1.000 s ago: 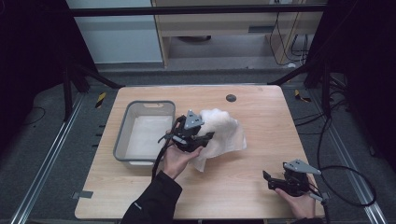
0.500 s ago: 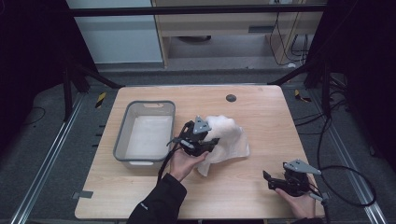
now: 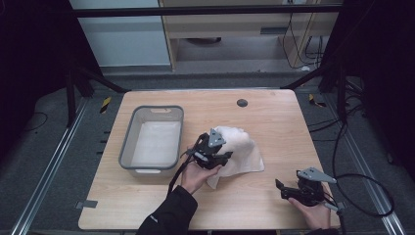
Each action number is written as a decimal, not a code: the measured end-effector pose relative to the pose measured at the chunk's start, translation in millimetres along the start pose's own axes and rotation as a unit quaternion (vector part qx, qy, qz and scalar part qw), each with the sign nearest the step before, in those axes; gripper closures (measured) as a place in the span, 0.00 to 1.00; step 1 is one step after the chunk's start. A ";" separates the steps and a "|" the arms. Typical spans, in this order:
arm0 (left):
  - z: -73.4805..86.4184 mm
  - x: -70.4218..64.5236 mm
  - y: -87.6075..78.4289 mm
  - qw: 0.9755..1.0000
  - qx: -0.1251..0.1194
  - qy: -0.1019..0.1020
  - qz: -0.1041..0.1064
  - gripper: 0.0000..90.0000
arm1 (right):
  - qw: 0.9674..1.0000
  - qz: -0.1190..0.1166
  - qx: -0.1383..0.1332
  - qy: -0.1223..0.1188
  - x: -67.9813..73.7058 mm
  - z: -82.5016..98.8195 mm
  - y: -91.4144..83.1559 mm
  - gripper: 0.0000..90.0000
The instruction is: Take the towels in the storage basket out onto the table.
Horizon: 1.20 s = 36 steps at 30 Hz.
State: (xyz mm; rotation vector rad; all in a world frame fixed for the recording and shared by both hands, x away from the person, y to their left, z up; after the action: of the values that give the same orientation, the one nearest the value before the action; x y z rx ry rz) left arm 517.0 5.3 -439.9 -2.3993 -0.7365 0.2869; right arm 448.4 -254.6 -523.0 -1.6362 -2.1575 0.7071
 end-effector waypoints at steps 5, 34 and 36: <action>9.5 -0.4 6.5 1.000 0.010 -0.001 0.002 0.64 | 1.000 0.000 0.001 0.000 0.1 0.2 0.2 0.15; 16.9 0.7 -32.6 1.000 -0.003 0.001 0.018 0.32 | 1.000 -0.002 0.004 0.004 0.8 0.4 -0.2 0.15; 17.7 0.8 -41.5 1.000 -0.006 0.003 0.019 0.31 | 1.000 -0.002 0.004 0.006 0.6 0.6 -0.1 0.15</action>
State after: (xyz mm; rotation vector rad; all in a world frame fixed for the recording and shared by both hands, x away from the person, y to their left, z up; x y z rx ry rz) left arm 493.0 41.8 -428.7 -2.4265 -0.6931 0.2924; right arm 447.9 -254.2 -523.5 -1.6281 -2.1462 0.7037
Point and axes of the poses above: each handheld gripper's, and its own axes: y roughly forward along the jaws, z roughly out of its underside, x roughly to its left, the point moved 6 cm from there along y, roughly forward along the jaws, and after that the axes turned 6 degrees about z, right-handed, at the moved point
